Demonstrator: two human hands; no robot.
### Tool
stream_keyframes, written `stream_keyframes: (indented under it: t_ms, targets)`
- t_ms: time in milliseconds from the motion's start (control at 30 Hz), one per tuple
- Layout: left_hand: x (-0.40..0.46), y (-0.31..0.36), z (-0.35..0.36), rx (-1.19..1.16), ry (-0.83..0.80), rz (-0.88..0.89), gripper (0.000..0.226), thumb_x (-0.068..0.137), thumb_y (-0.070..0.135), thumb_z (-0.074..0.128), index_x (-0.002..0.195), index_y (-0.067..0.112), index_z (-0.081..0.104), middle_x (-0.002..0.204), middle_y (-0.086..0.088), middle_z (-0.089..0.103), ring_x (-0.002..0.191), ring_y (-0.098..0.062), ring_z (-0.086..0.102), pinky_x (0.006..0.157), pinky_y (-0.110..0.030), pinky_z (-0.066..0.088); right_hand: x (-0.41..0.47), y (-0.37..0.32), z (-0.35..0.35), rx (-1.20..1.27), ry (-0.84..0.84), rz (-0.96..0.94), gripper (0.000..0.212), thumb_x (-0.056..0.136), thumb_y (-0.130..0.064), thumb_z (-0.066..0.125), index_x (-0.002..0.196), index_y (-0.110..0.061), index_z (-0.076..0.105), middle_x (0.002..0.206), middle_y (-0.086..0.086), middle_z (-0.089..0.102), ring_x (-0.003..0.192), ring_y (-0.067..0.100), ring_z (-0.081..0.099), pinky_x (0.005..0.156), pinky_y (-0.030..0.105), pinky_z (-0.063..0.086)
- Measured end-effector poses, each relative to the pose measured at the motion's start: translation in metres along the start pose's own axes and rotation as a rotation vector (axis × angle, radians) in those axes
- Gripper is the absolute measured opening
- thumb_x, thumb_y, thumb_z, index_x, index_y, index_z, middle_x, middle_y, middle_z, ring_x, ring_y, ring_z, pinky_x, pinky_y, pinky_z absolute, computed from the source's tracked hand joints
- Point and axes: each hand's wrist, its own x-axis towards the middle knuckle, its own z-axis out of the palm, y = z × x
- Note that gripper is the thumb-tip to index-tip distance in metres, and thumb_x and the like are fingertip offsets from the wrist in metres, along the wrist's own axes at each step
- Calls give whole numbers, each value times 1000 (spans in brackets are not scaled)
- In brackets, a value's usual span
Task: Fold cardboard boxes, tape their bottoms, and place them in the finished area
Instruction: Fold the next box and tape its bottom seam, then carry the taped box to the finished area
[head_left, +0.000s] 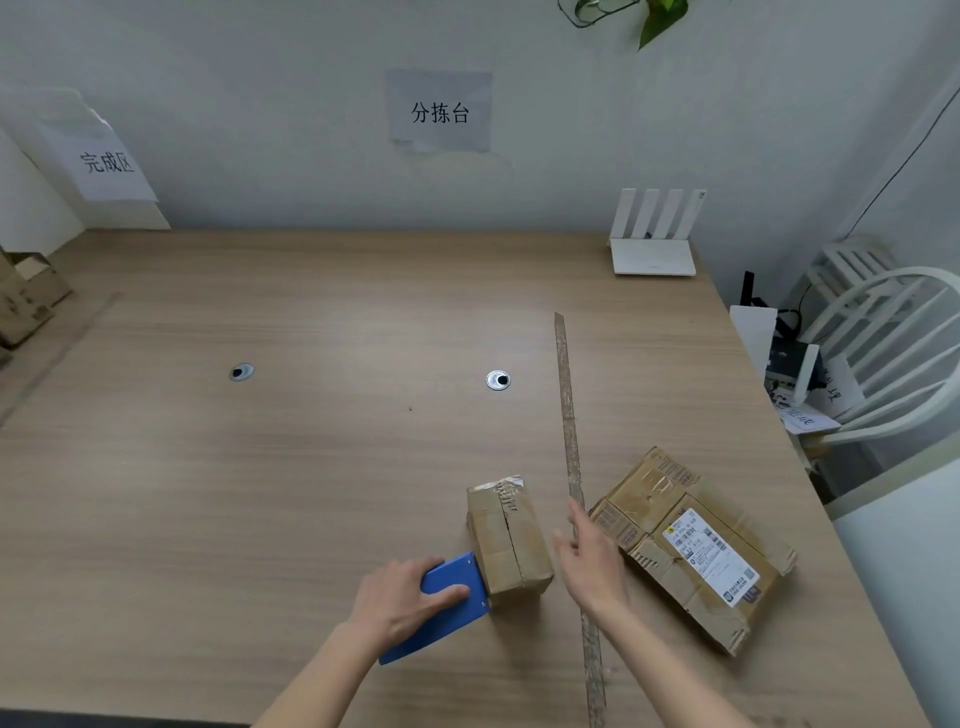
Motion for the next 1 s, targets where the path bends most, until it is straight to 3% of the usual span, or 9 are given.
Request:
stream_keyframes:
  t_ms: [100, 200, 367, 467, 633, 800, 933, 1000]
  targets:
    - [1, 3, 0, 4, 10, -4, 65, 70, 89, 37, 107, 43, 64, 86, 18, 66, 73, -2, 60, 59, -22, 41, -12, -26, 28, -150, -199, -97, 106, 83, -68, 61, 162, -21, 8, 168, 1, 15, 152, 20, 24, 119, 38, 30]
    - [0, -1, 0, -3, 25, -18, 61, 71, 88, 39, 104, 43, 63, 83, 19, 66, 71, -2, 60, 57, -22, 39, -18, -31, 46, -347, -212, -102, 121, 81, -66, 64, 159, -18, -14, 168, 9, -9, 153, 28, 17, 118, 39, 31]
    - [1, -9, 4, 126, 75, -9, 62, 73, 86, 39, 106, 38, 62, 84, 15, 66, 72, -7, 58, 57, -26, 39, -20, -30, 54, -348, -166, -103, 119, 77, -60, 63, 159, -21, -13, 168, 7, -3, 148, 32, 26, 113, 41, 37]
    - [6, 3, 17, 303, 75, -43, 56, 79, 76, 42, 107, 30, 58, 100, 5, 71, 91, -23, 66, 68, -34, 46, -22, -31, 57, -328, -133, -102, 120, 72, -58, 62, 160, -21, -11, 168, 6, 2, 146, 31, 30, 112, 39, 39]
    - [14, -3, 33, 259, 150, -154, 61, 89, 78, 39, 132, 37, 50, 109, 4, 72, 100, -21, 68, 74, -34, 48, -20, -21, 52, -349, -114, -112, 129, 71, -63, 68, 157, -26, -20, 168, 5, 2, 147, 27, 31, 112, 38, 40]
    - [14, -19, 45, 296, 103, -153, 59, 100, 61, 41, 151, 32, 32, 120, 1, 61, 112, -21, 59, 87, -32, 42, -24, -12, 51, -397, -88, -184, 133, 71, -58, 73, 153, -31, -29, 155, 4, 22, 133, 26, 45, 98, 37, 50]
    - [12, -24, 52, 294, 29, -175, 66, 103, 55, 39, 159, 31, 16, 126, -1, 55, 112, -20, 56, 90, -32, 42, -22, -10, 44, -283, -211, -172, 143, 60, -73, 75, 155, -34, -24, 164, -3, 11, 148, 22, 30, 114, 39, 39]
    - [13, -22, 49, 308, 16, -177, 69, 100, 55, 40, 160, 29, 17, 132, -2, 52, 116, -22, 55, 94, -33, 42, -19, -9, 36, -142, -199, -175, 130, 65, -79, 70, 161, -30, -4, 166, -10, 14, 151, 13, 23, 120, 36, 30]
